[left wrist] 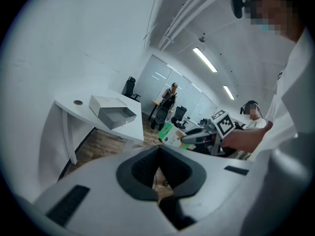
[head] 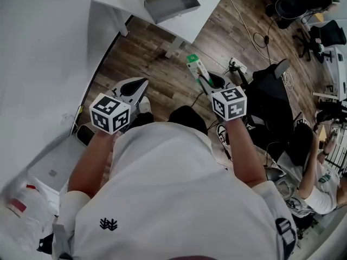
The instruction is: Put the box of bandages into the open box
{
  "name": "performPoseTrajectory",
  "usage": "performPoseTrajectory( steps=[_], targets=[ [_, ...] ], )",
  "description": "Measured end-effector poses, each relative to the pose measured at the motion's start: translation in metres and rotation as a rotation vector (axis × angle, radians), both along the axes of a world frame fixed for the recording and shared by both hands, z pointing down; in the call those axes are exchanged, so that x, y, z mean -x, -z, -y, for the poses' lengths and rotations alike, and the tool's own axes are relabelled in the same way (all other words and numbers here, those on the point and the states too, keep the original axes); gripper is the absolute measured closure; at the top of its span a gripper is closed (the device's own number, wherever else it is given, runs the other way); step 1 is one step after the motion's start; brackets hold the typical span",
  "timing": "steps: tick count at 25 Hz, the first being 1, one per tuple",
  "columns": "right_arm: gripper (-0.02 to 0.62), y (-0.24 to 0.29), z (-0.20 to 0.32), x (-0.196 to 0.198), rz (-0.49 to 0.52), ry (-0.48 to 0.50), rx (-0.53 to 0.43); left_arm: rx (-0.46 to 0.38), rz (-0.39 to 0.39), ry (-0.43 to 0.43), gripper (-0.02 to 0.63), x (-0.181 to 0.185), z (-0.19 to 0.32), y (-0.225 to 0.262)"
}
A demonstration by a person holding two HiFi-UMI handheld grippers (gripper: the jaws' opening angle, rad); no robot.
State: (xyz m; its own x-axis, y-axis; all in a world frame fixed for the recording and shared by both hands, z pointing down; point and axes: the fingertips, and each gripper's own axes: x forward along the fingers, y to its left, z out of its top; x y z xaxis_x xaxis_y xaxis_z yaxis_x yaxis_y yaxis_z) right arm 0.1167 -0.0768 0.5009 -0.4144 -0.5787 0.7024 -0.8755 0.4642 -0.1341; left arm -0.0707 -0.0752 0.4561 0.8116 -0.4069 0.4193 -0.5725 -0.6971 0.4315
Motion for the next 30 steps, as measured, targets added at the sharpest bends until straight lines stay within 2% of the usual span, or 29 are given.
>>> performPoseTrajectory(
  steps=[5,14,22,30],
  targets=[
    [0.502,0.010,0.043,0.010,-0.034,0.008,-0.028,-0.004,-0.004,0.024,0.601,0.019,0.018,-0.003],
    [0.502,0.007,0.131,0.019,-0.056,0.096,-0.050,-0.005,0.008,0.112,0.601,0.030,0.053,-0.005],
    [0.500,-0.002,0.236,0.027,-0.093,0.262,-0.074,-0.019,0.041,0.245,0.601,0.024,0.106,0.007],
    [0.500,-0.027,0.308,0.036,-0.184,0.460,-0.104,-0.014,0.082,0.333,0.602,0.005,0.148,0.007]
  ],
)
